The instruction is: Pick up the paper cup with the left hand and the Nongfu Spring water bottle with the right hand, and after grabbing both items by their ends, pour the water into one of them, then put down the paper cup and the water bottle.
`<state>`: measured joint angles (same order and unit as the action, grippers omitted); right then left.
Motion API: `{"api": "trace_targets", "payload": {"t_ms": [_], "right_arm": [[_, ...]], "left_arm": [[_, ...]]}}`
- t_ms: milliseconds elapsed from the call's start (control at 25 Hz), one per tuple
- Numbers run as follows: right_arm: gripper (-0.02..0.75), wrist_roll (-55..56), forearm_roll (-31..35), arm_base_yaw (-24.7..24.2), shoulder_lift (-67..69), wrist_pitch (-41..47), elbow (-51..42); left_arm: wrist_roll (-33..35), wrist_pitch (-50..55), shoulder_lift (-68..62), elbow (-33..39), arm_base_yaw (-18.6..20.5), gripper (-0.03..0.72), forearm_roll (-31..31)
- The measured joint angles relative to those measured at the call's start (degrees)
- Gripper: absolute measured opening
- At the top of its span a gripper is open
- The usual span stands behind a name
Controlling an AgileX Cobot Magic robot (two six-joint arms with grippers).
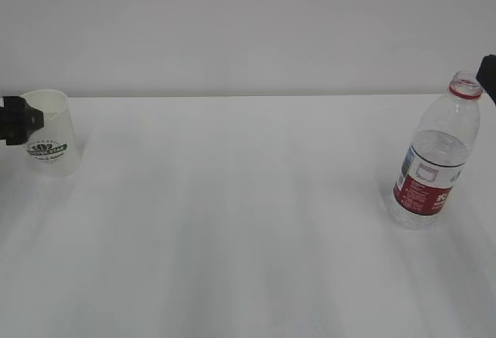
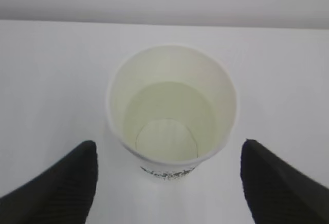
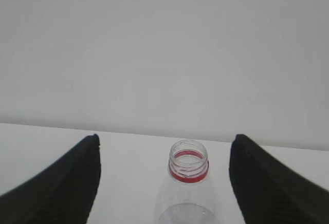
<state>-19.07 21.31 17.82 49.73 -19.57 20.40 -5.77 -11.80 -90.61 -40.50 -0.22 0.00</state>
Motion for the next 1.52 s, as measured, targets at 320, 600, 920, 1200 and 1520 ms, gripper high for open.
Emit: {"api": "trace_targets", "payload": {"t_ms": [320, 600, 920, 1200, 1520], "right_arm": [[0.587, 0.1, 0.0, 0.0, 0.0, -0.9, 0.0], [0.587, 0.1, 0.0, 0.0, 0.0, -1.0, 0.0], [0.587, -0.3, 0.0, 0.0, 0.0, -1.1, 0.0], [0.587, -1.0, 0.0, 0.0, 0.0, -1.1, 0.0], [0.587, -1.2, 0.0, 0.0, 0.0, -1.1, 0.0]], "left_arm": [[0.0, -0.3, 8.6, 0.1, 0.0, 0.608, 0.0], [0.0, -6.0, 13.6, 0.1, 0.0, 0.584, 0.0], [0.0, -8.5, 16.8, 0.3, 0.0, 0.568, 1.9], [0.0, -8.5, 21.7, 0.4, 0.0, 0.567, 4.3], [0.0, -12.1, 29.2, 9.4, 0.0, 0.565, 4.6]]}}
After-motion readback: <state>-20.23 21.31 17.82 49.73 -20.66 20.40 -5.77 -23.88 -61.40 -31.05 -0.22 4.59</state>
